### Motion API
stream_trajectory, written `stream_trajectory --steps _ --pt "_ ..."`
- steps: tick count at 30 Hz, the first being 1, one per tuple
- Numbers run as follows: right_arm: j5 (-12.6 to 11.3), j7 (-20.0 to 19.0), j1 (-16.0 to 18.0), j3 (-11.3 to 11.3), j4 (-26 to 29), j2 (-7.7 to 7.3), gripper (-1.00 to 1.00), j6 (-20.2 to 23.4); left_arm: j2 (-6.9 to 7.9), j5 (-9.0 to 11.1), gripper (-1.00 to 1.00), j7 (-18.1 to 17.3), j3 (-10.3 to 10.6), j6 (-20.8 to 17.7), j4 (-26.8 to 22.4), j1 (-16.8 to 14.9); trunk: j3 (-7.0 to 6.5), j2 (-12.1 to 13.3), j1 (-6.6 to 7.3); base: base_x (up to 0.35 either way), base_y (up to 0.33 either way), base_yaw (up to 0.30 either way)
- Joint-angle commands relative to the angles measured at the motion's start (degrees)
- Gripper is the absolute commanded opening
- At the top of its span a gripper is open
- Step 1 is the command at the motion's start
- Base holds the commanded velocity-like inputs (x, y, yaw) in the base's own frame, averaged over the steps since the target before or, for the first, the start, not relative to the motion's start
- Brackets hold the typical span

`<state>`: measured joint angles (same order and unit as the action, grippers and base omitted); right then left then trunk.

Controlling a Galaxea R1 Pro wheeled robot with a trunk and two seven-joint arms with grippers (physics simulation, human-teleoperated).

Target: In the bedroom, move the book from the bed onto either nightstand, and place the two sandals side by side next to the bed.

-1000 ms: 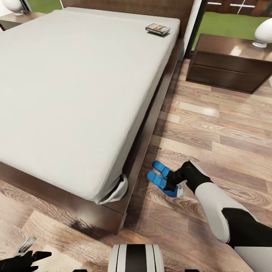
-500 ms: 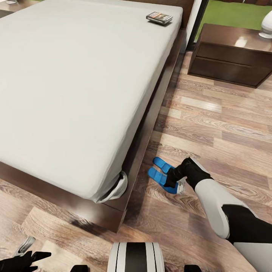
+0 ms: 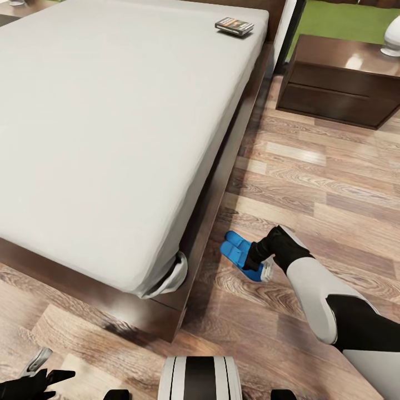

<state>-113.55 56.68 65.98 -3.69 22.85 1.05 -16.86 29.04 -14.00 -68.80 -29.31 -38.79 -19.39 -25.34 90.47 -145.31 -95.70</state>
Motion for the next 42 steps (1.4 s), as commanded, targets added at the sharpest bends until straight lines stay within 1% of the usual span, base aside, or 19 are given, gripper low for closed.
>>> stream_trajectory --steps 1,16,24,40,42 --pt "0.0 0.1 0.1 -0.4 0.0 0.06 -1.00 -0.4 -0.04 -0.6 1.00 -0.4 -0.5 -0.5 0.0 0.0 0.03 0.0 0.01 0.000 0.000 0.000" --pt "0.1 0.5 0.3 -0.4 0.0 0.09 -1.00 -0.7 -0.04 -0.6 1.00 -0.4 -0.5 -0.5 -0.1 0.0 0.03 0.0 0.01 0.000 0.000 0.000" --pt "0.1 0.6 0.4 -0.4 0.0 0.09 -1.00 -0.7 0.03 -0.7 1.00 -0.3 -0.5 -0.5 0.0 -0.1 1.81 -0.1 -0.20 0.000 0.000 0.000" --pt "0.1 0.5 1.8 -0.4 0.1 0.17 -1.00 -0.5 0.11 -0.7 1.00 -0.3 -0.5 -0.5 0.0 0.0 5.35 -0.3 -0.61 0.000 0.000 0.000" --pt "0.1 0.5 2.1 -0.4 0.1 0.27 -1.00 -0.4 0.11 -0.7 1.00 -0.3 -0.5 -0.5 0.0 0.0 5.35 -0.3 -0.61 0.000 0.000 0.000"
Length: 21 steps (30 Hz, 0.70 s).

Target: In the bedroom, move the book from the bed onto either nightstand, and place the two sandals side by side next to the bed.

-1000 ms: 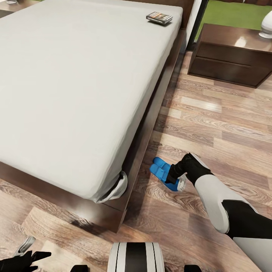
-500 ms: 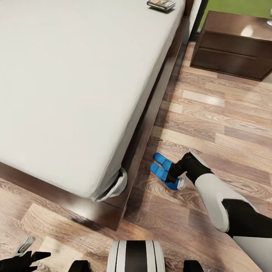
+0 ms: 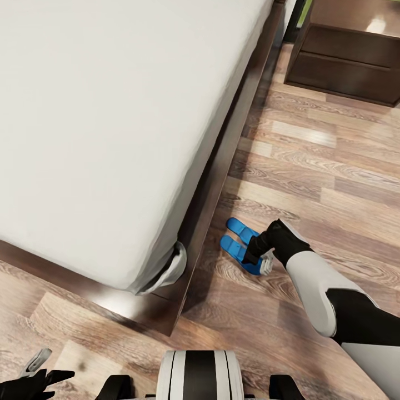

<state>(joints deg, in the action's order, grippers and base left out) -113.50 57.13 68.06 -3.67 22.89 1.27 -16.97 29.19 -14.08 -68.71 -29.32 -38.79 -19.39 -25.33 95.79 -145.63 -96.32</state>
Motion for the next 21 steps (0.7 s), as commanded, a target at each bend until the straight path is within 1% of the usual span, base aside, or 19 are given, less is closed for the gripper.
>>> stream_trajectory --steps 1,21 --pt "0.0 0.1 0.1 -0.4 0.0 0.14 -1.00 -0.3 -0.03 -0.6 1.00 -0.4 -0.5 -0.5 0.0 -0.1 0.03 0.0 0.01 0.000 0.000 0.000" --pt "-0.1 -0.3 1.1 -0.4 0.0 0.35 -1.00 -0.3 0.02 -0.6 1.00 -0.4 -0.5 -0.5 0.0 0.0 0.03 0.0 0.01 0.000 0.000 0.000"
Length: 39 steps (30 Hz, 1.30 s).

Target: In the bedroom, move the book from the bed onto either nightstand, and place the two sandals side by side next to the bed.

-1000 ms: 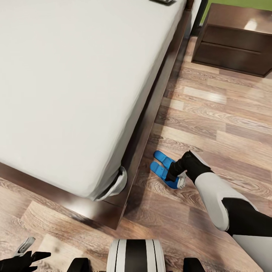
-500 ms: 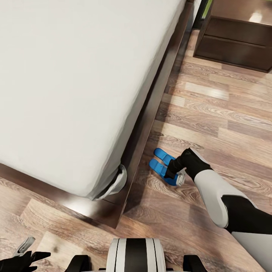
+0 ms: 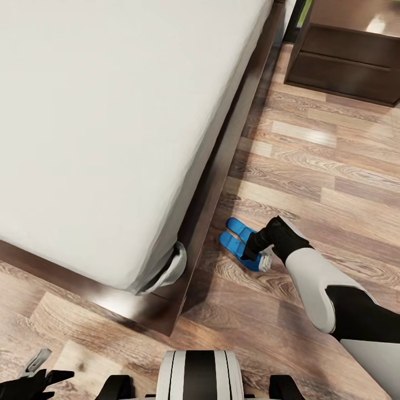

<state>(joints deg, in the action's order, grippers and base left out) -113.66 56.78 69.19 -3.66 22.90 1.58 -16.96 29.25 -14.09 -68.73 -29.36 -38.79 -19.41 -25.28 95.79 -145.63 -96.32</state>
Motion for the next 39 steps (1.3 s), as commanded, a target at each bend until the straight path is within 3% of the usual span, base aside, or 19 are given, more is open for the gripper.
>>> stream_trajectory --steps 1,6,15,39 --pt "0.0 0.1 0.1 -0.4 0.0 0.06 -1.00 -0.3 0.00 -0.6 1.00 -0.4 -0.5 -0.5 0.0 0.0 0.03 0.0 0.01 0.000 0.000 0.000" --pt "0.0 0.2 0.5 -0.4 0.0 0.09 -1.00 -0.4 0.31 -0.6 1.00 -0.4 -0.4 -0.5 0.0 0.0 0.03 0.0 0.01 0.000 0.000 0.000" --pt "0.0 0.2 0.8 -0.4 0.0 0.33 -1.00 -0.4 0.37 -0.6 1.00 -0.4 -0.4 -0.5 0.0 0.0 2.02 -0.1 -0.22 0.000 0.000 0.000" --pt "0.0 -0.1 1.4 -0.4 0.0 0.35 -1.00 -0.4 0.61 -0.7 1.00 -0.4 -0.4 -0.5 0.0 0.0 2.02 -0.1 -0.22 0.000 0.000 0.000"
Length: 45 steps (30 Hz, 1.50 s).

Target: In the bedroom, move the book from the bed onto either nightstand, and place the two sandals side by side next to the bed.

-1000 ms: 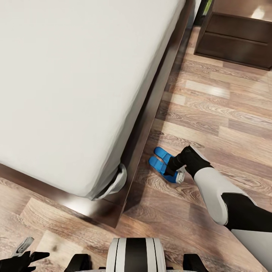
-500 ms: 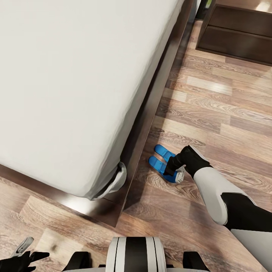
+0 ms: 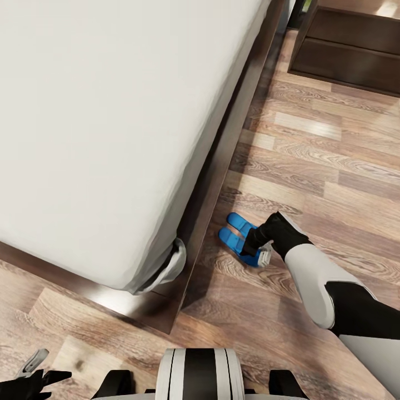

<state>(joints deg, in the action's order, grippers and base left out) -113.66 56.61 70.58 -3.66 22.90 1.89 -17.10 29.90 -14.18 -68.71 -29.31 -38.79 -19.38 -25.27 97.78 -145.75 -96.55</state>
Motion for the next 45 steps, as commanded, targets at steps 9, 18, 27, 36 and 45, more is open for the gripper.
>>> stream_trajectory --steps 9,18,27,36,45 --pt "0.0 0.1 0.3 -0.4 0.0 0.01 -1.00 -0.3 0.03 -0.9 1.00 -0.4 -0.5 -0.5 0.0 0.0 0.03 0.0 0.01 0.000 0.000 0.000" --pt "0.0 0.1 0.3 -0.4 0.0 -0.04 -1.00 -0.3 0.04 -1.3 1.00 -0.4 -0.5 -0.4 0.0 0.0 0.92 -0.1 -0.09 0.000 0.000 0.000" --pt "0.0 0.1 0.7 -0.4 0.1 -0.04 -1.00 -0.2 0.05 -1.3 1.00 -0.4 -0.5 -0.4 0.0 0.0 1.80 -0.1 -0.20 0.000 0.000 0.000" --pt "0.0 0.1 0.8 -0.4 0.1 -0.04 -1.00 -0.2 0.07 -1.3 1.00 -0.4 -0.5 -0.4 0.0 0.0 1.80 -0.1 -0.20 0.000 0.000 0.000" --pt "0.0 0.1 0.8 -0.4 0.1 -0.07 1.00 -0.3 0.07 -1.3 1.00 -0.4 -0.5 -0.4 0.0 0.0 1.80 -0.1 -0.20 0.000 0.000 0.000"
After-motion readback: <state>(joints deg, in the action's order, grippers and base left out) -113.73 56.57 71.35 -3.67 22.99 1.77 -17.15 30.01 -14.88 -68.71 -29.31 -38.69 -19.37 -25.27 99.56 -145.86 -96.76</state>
